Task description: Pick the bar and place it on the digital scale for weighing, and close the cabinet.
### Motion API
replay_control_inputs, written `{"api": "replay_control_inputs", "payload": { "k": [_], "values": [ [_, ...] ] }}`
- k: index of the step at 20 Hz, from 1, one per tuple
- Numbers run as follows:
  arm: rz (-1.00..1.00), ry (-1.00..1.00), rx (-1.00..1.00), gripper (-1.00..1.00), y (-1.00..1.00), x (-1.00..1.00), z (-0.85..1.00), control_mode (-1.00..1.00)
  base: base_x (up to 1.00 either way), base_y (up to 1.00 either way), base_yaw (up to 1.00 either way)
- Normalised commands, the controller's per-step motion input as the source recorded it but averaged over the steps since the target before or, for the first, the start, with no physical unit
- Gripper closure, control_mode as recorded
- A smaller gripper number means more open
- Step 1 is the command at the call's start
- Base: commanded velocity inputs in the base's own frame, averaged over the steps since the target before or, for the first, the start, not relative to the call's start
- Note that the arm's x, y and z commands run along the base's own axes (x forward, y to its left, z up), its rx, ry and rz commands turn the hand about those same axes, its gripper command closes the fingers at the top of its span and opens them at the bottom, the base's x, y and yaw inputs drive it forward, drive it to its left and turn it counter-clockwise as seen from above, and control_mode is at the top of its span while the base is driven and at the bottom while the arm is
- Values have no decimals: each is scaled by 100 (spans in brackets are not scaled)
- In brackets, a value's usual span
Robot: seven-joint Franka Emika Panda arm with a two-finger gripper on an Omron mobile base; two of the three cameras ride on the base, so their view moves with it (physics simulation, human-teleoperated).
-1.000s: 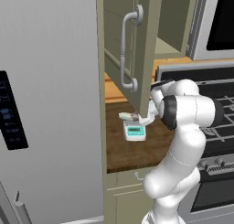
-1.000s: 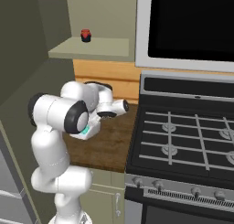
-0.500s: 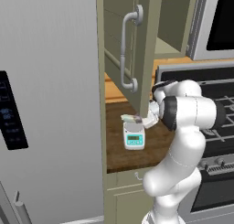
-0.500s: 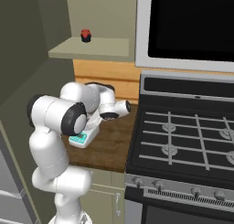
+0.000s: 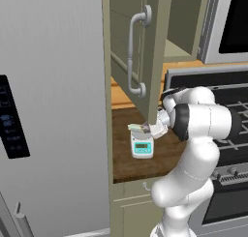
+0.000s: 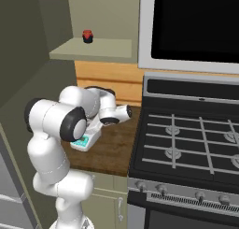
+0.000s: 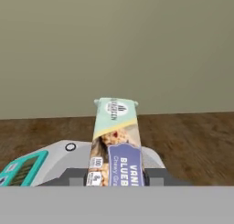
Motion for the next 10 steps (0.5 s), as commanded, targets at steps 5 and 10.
{"api": "replay_control_inputs", "payload": {
  "k": [5, 10],
  "values": [
    [0, 0, 0, 100, 0, -7, -3, -100, 0, 0, 0],
    [0, 0, 0, -100, 7, 0, -10, -100, 0, 0, 0]
  ]
}}
